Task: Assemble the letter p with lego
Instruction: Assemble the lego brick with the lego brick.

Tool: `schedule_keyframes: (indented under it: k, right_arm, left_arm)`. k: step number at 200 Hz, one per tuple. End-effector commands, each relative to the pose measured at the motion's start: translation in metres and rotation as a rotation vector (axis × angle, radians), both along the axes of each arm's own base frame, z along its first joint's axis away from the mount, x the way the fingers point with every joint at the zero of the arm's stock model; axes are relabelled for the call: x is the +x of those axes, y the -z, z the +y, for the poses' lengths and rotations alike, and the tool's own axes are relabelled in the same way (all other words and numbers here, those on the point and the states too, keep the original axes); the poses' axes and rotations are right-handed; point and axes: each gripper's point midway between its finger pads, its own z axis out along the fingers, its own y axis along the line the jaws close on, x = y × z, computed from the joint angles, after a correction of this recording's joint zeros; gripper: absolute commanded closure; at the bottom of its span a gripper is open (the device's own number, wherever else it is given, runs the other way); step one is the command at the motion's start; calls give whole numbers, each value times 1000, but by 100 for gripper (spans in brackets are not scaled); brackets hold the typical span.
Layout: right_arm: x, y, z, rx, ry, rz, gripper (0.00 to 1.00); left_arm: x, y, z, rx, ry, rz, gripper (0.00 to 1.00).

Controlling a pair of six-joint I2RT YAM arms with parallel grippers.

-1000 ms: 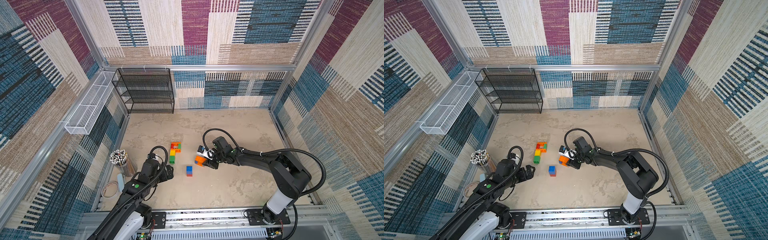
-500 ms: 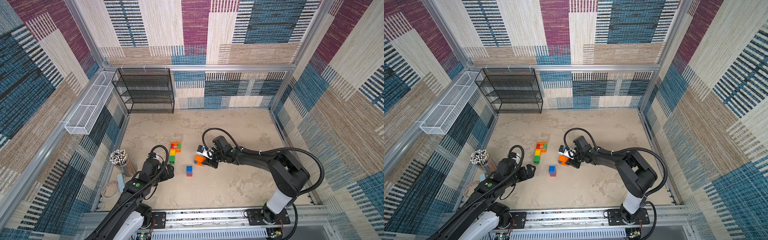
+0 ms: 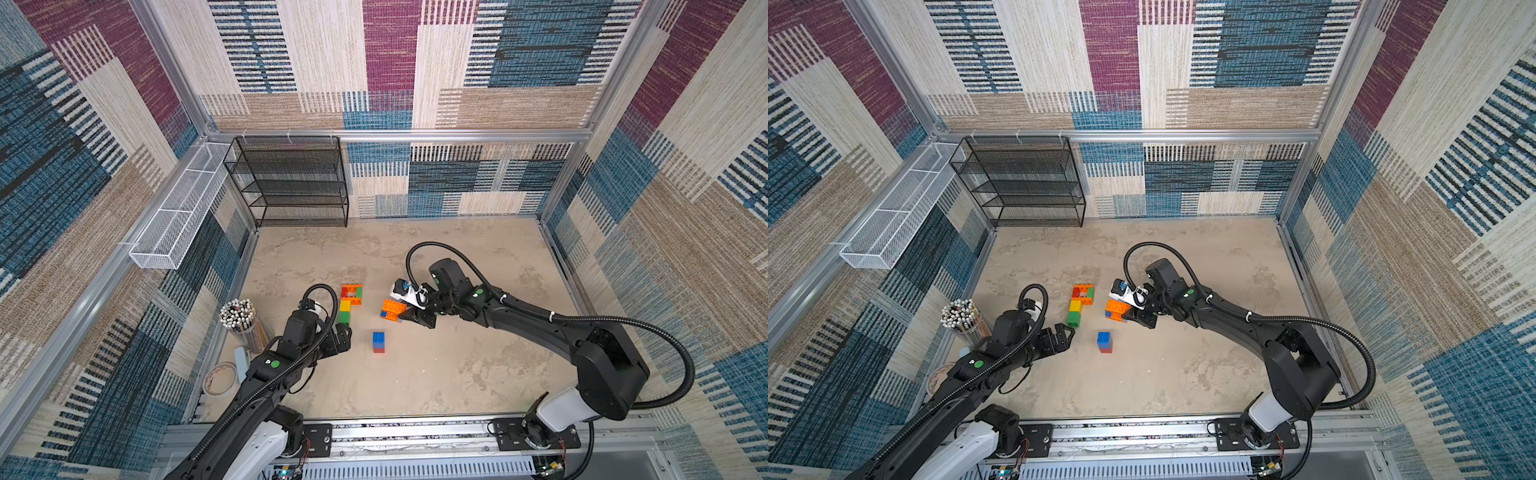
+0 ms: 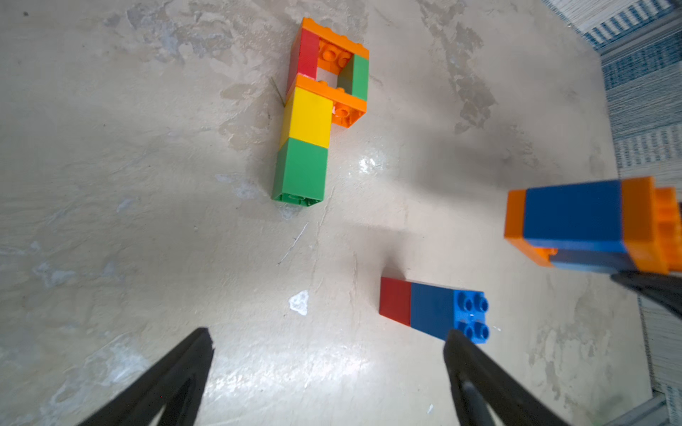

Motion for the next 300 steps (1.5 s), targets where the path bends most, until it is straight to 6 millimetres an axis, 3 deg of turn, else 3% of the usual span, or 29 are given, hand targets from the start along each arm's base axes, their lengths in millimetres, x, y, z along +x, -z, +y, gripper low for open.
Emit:
schedule_keyframes:
  k: [1, 60, 157, 251, 300]
  right_arm:
    - [-25, -8, 6, -8, -77, 36, 80]
    - [-43, -7, 10, -63, -116, 35, 80]
    - [-36, 6, 20, -66, -120, 4, 80]
    - [-34, 17, 22, -100, -118, 39, 80]
    - [-32, 20, 22, -129, -110, 62, 80]
  left_arm:
    - [-2, -12, -11, -47, 54, -7, 0]
    - [-3, -31, -33, -144, 148, -32, 1]
    - [-3, -49, -65, -282, 291, -73, 13]
    - [-3, -53, -80, -320, 347, -77, 18]
    - [-2, -47, -91, -321, 379, -57, 26]
